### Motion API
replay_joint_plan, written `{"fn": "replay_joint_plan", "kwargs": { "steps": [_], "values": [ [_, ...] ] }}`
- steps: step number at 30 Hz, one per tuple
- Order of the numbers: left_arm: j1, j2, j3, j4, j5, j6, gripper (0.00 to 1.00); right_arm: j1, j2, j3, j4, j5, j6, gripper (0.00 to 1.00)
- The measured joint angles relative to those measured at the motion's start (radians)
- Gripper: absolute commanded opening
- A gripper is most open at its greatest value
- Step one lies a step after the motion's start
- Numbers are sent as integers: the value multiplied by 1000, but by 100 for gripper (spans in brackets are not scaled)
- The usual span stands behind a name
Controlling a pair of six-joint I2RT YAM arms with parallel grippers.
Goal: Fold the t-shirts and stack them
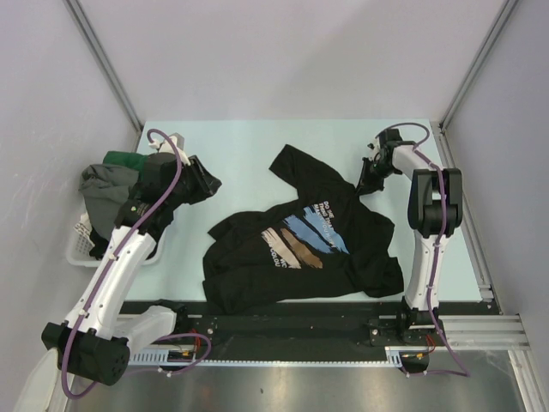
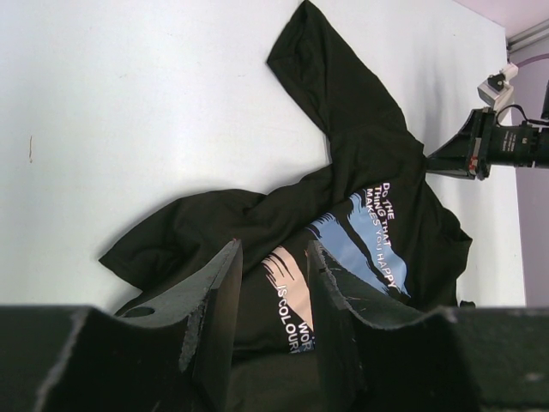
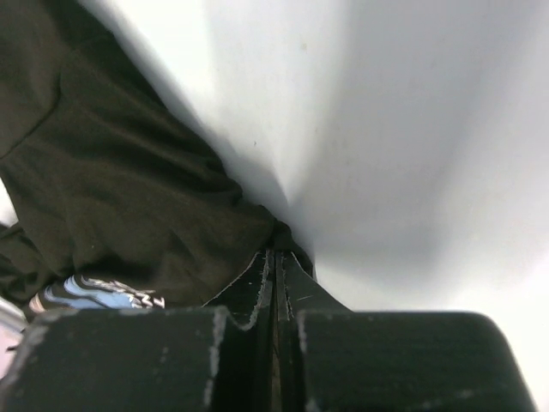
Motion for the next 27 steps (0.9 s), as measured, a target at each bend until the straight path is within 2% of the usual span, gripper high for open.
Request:
{"fn": "replay_joint_plan", "kwargs": {
  "steps": [13, 27],
  "values": [
    [0, 0, 0, -1, -1, 0, 41, -16, 125, 257, -44, 144, -51, 0],
    [-1, 0, 0, -24, -8, 10, 41, -130, 235, 437, -74, 161, -57, 0]
  ]
}}
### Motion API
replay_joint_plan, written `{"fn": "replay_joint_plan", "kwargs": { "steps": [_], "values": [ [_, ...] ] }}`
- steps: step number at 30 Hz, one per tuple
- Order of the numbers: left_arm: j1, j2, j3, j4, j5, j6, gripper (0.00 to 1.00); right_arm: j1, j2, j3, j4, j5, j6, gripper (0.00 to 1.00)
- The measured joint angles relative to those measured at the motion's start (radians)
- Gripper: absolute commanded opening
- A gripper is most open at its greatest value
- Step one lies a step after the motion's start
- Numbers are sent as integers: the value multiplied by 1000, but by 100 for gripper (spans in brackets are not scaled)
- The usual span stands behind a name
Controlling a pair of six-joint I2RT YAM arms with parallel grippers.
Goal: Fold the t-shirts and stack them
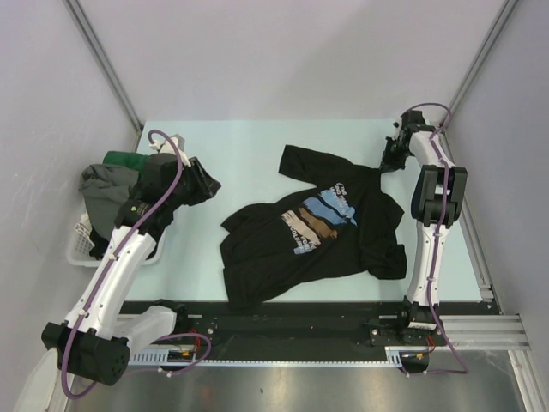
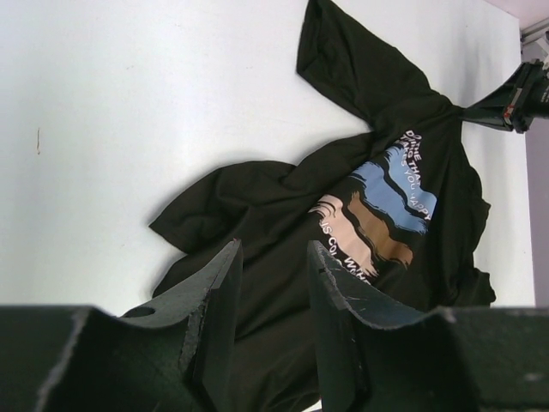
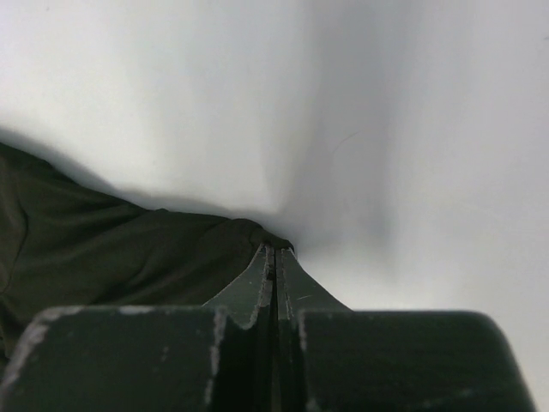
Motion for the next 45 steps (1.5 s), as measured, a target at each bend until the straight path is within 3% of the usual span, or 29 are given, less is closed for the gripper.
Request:
{"fn": "replay_joint_plan", "kwargs": {
  "steps": [16, 17, 20, 22, 32, 45],
  "values": [
    [-19, 134, -20, 84, 1, 2, 41, -108, 5, 12, 0, 18, -2, 0],
    [-25, 148, -26, 98, 1, 2, 41, -112, 5, 12, 0, 17, -2, 10],
    [-46, 201, -44, 158, 0, 1, 41, -119, 5, 12, 0, 10, 8, 28],
    [-60, 253, -49, 201, 0, 0, 41, -119, 4, 12, 3, 5, 12, 31],
    [-103, 497, -54, 323, -8, -3, 43, -114, -60, -2, -5, 15, 19, 33],
    [-104, 590, -61, 302, -123, -2, 47, -120, -353, -130, 34, -24, 54, 33]
  ]
}}
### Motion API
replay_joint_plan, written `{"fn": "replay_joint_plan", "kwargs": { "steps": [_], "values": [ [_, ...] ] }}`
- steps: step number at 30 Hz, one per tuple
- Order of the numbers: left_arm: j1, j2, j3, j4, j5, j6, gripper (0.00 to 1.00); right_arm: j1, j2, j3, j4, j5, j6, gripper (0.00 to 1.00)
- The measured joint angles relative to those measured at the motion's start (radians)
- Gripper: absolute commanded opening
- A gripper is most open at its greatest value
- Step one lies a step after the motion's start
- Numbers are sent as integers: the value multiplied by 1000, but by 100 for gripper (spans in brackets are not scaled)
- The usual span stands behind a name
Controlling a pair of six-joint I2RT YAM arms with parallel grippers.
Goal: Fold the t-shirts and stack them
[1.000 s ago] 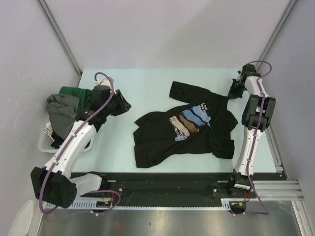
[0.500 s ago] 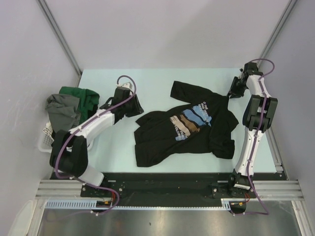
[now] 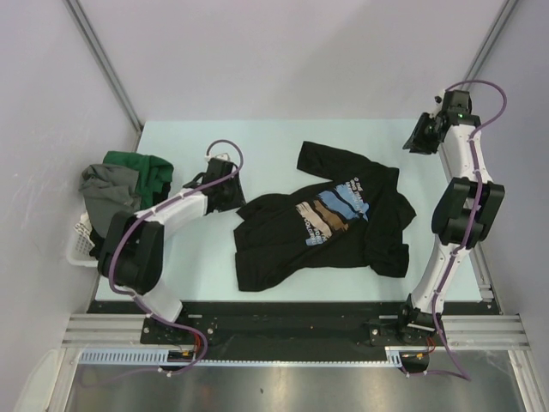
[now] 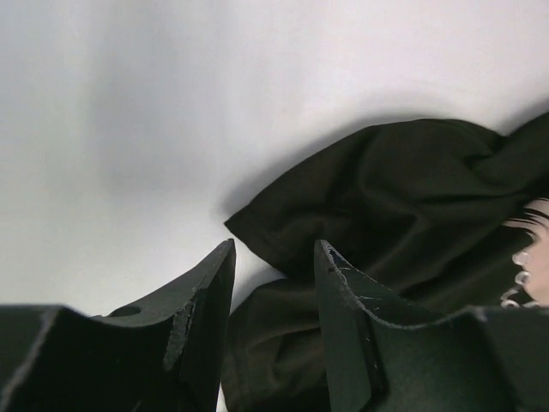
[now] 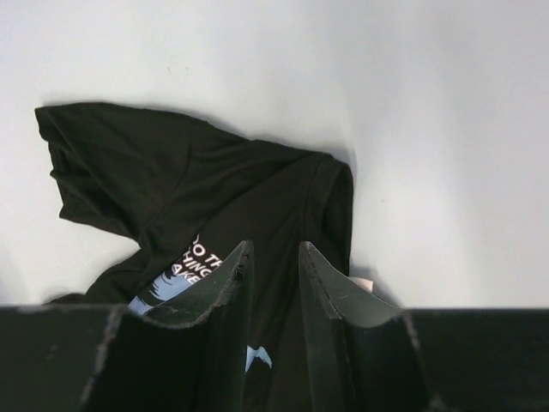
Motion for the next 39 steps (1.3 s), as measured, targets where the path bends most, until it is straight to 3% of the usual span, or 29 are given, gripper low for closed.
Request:
{"fn": "replay_joint_plan", "kwargs": {
  "steps": [10, 22, 31, 35, 39],
  "values": [
    [0, 161, 87, -69, -25, 0, 46, 0, -27, -113, 2, -26, 14, 33],
    [0, 243, 168, -107, -54, 0, 39, -6, -95, -148, 11, -26, 14, 33],
    [0, 276, 214, -141, -78, 1, 23, -9, -95, -135, -6, -26, 14, 33],
    [0, 288, 231, -155, -80, 2, 7, -9, -95, -121, -11, -26, 14, 33],
    [0, 296, 241, -159, -78, 2, 0, -9, -95, -118, -15, -27, 14, 33]
  ]
}}
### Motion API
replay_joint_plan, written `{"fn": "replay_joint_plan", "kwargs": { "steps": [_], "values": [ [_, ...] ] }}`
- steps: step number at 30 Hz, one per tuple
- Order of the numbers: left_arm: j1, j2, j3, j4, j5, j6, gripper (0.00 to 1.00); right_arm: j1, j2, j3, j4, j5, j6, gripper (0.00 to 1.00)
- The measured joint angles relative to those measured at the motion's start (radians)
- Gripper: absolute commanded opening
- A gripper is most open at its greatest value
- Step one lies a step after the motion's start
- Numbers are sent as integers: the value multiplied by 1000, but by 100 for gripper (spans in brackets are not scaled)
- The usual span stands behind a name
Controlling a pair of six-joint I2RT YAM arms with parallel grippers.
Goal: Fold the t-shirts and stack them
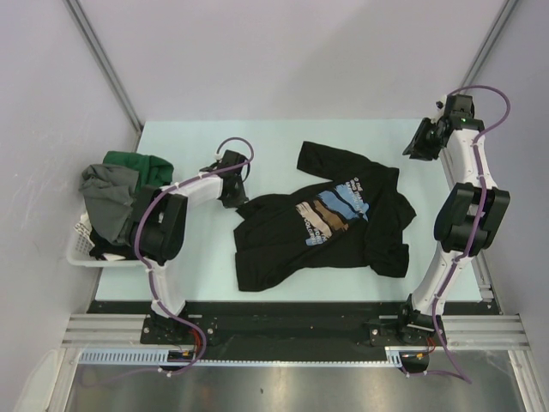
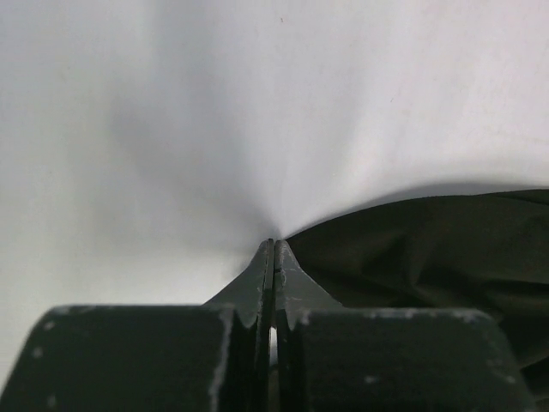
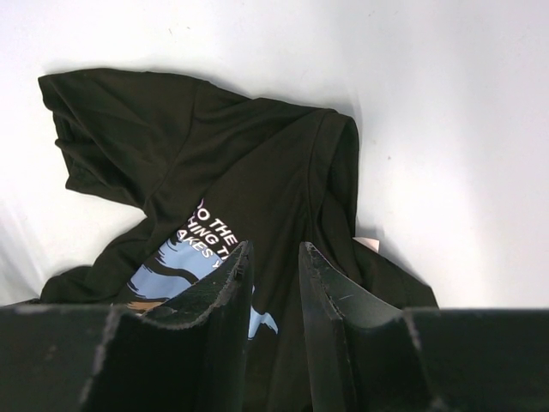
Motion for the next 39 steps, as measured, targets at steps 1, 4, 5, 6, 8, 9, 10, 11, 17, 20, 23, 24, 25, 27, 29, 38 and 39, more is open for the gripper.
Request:
{"fn": "replay_joint_plan", "kwargs": {
  "steps": [1, 4, 5, 6, 8, 9, 10, 11, 17, 20, 23, 24, 25, 27, 29, 38, 39],
  "values": [
    [0, 0, 0, 0, 0, 0, 0, 0, 0, 0, 0, 0, 0, 33],
    [0, 2, 2, -1, 1, 0, 0, 0, 0, 0, 0, 0, 0, 33],
    [0, 2, 3, -1, 1, 0, 0, 0, 0, 0, 0, 0, 0, 33],
    [0, 2, 3, -1, 1, 0, 0, 0, 0, 0, 0, 0, 0, 33],
    [0, 2, 3, -1, 1, 2, 0, 0, 0, 0, 0, 0, 0, 33],
    [0, 2, 3, -1, 1, 5, 0, 0, 0, 0, 0, 0, 0, 33],
    [0, 2, 4, -1, 1, 8, 0, 0, 0, 0, 0, 0, 0, 33],
    [0, 5, 10, -4, 0, 15, 0, 0, 0, 0, 0, 0, 0, 33],
    [2, 77, 110, -11, -9, 52, 0, 0, 0, 0, -1, -3, 0, 33],
    [9, 117, 168, -11, -10, 63, 0, 0, 0, 0, 0, -4, 0, 33],
    [21, 145, 216, -16, -19, 79, 0, 0, 0, -4, 0, -3, 0, 33],
    [27, 151, 230, -18, -25, 85, 0, 0, 0, -6, 0, -3, 0, 33],
    [34, 158, 245, -20, -32, 93, 0, 0, 0, -11, 1, -3, 0, 33],
    [50, 167, 266, -23, -44, 108, 0, 0, 0, -20, 1, -3, -1, 33],
    [75, 172, 282, -24, -62, 128, 0, 0, 0, -29, -1, -3, -2, 33],
    [164, 187, 336, -31, -96, 182, 5, 0, 0, -36, 0, -3, -3, 34],
    [166, 187, 336, -31, -93, 183, 10, 0, 0, -36, 0, -4, -3, 34]
  ]
}}
